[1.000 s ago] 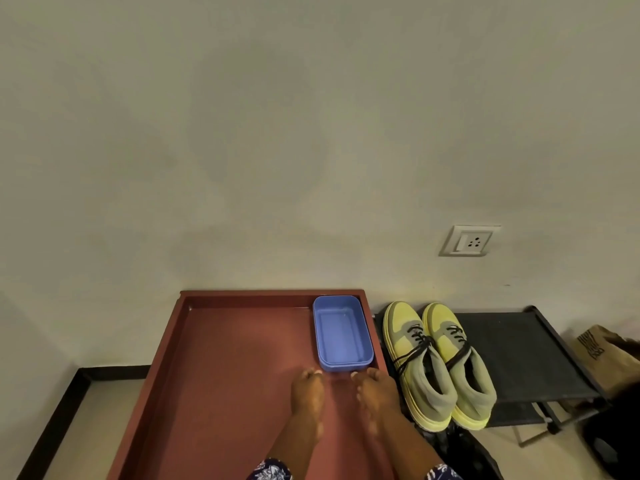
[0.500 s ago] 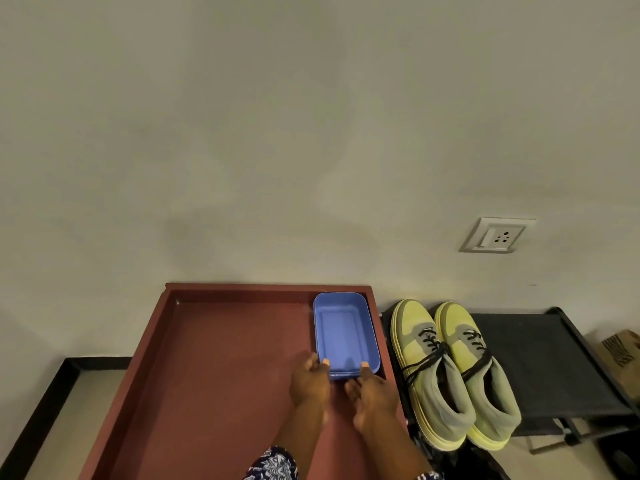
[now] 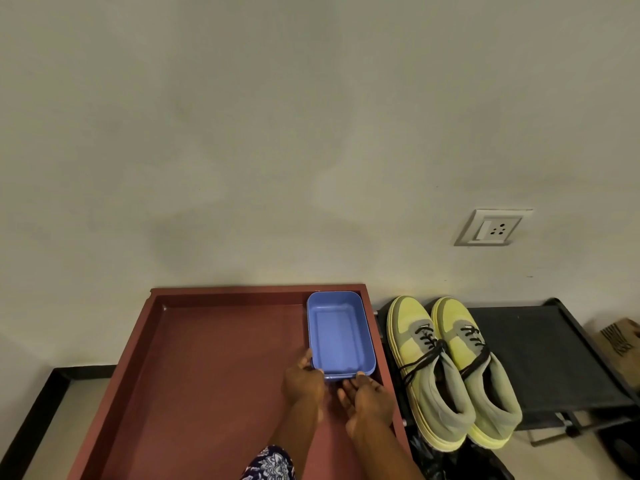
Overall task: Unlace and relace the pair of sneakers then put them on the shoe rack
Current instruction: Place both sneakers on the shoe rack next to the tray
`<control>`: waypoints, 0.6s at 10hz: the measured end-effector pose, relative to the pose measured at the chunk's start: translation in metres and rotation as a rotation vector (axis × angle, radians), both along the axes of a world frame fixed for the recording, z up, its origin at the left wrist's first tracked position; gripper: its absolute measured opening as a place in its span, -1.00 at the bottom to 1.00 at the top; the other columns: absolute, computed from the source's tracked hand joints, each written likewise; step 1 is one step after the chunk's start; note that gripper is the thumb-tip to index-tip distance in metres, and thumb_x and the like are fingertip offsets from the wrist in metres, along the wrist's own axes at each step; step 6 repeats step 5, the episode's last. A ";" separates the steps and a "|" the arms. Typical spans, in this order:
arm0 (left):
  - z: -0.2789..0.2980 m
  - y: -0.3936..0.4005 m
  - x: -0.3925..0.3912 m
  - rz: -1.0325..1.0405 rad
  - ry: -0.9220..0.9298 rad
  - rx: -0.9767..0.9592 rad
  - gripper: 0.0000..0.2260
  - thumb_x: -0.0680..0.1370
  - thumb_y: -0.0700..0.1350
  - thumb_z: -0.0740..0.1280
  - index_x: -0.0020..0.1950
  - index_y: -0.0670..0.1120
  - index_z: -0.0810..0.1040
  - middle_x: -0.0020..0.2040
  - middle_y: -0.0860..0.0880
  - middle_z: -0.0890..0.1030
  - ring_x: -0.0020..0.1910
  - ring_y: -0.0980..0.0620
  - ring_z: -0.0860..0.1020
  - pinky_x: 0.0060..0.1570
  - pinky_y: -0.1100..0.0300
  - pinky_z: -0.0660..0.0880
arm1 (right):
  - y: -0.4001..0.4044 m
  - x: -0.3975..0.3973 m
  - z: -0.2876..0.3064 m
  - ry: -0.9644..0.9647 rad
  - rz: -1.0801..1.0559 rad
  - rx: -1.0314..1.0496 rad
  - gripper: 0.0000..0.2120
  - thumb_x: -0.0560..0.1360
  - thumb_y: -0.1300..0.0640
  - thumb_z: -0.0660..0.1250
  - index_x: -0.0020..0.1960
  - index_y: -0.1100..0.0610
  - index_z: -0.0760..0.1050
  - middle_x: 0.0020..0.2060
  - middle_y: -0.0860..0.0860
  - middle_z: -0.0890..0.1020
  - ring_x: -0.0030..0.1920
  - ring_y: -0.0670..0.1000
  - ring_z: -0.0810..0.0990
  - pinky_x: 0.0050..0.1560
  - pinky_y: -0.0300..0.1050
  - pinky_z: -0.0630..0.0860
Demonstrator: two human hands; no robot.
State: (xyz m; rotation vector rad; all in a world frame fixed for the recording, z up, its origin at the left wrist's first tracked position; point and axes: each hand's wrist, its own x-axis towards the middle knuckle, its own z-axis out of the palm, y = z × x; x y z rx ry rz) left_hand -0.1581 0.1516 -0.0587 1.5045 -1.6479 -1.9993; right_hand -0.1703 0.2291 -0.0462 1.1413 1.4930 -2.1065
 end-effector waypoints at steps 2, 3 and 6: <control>0.005 0.000 0.007 -0.152 0.027 -0.077 -0.57 0.51 -0.38 0.20 0.35 -0.12 0.41 0.09 -0.06 0.57 -0.02 0.02 0.51 -0.26 0.38 0.50 | 0.000 0.000 0.000 -0.008 -0.002 0.001 -0.85 0.54 0.26 0.26 -0.20 0.24 0.43 -0.32 0.13 0.56 -0.35 0.05 0.55 -0.48 -0.20 0.52; 0.002 -0.001 0.010 -0.279 0.017 -0.238 -0.57 0.51 -0.32 0.21 0.37 -0.06 0.40 0.25 -0.04 0.53 0.14 -0.01 0.52 0.09 0.16 0.49 | 0.001 0.002 -0.002 0.006 0.010 0.028 -0.86 0.53 0.27 0.27 -0.21 0.25 0.44 -0.34 0.14 0.55 -0.37 0.05 0.54 -0.55 -0.24 0.51; 0.026 -0.001 0.032 -0.283 0.089 -0.576 -0.67 0.48 -0.37 0.21 0.17 -0.12 0.56 0.08 -0.02 0.59 0.04 0.01 0.54 0.03 0.22 0.47 | 0.003 0.017 0.011 0.103 0.233 0.374 -0.91 0.43 0.31 0.35 -0.08 0.31 0.57 -0.16 0.19 0.64 -0.19 0.14 0.56 -0.13 -0.09 0.46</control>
